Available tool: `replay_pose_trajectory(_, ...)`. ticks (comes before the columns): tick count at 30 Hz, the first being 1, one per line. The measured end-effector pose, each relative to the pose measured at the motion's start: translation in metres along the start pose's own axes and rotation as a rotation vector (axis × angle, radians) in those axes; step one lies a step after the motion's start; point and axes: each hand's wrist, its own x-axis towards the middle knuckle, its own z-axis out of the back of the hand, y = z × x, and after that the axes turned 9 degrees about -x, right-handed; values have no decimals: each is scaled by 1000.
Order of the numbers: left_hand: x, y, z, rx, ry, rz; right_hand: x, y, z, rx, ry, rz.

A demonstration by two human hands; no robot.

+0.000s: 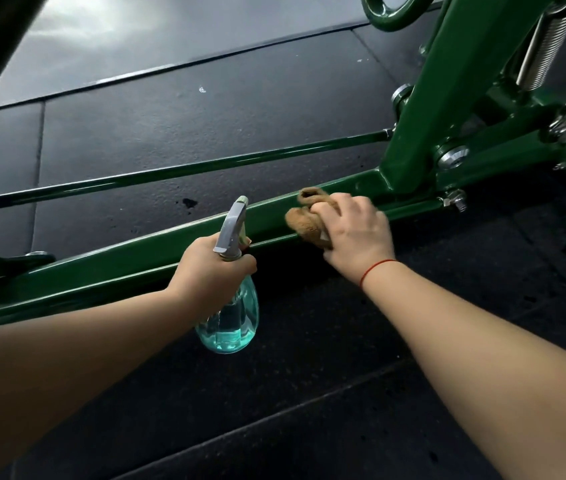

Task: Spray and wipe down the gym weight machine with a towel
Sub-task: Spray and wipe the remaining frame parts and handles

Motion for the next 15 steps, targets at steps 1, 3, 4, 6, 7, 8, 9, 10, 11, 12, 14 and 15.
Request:
replay_pose_trajectory(1,0,-1,1,1,10,10,0,-14,-4,0,5,-63)
replay_pose_trajectory(3,1,-4,3,27,32,22,-1,-41,-12,44,27,-207)
replay_pose_trajectory(4,3,-6,6,45,42,28,0,-54,-16,75,41,-273)
replay_pose_trajectory(6,6,-11,10,61,55,43,1,-76,-21,123,79,-382)
replay_pose_trajectory(7,7,-12,13,65,63,48,1,-85,-22,136,100,-427)
replay_pose_trajectory(8,10,-12,14,66,73,52,1,-90,-24,141,120,-456)
replay_pose_trajectory(9,11,-13,16,63,90,57,1,-93,-24,139,136,-469)
replay_pose_trajectory(10,12,-13,17,58,106,62,1,-92,-25,128,146,-474)
replay_pose_trajectory(11,12,-15,17,57,116,62,2,-89,-24,114,156,-482)
replay_pose_trajectory(12,12,-16,18,59,120,64,3,-83,-22,104,166,-498)
replay_pose_trajectory(14,12,-19,19,51,129,66,4,-66,-15,102,185,-523)
replay_pose_trajectory(15,12,-20,20,49,135,66,3,-55,-10,99,187,-513)
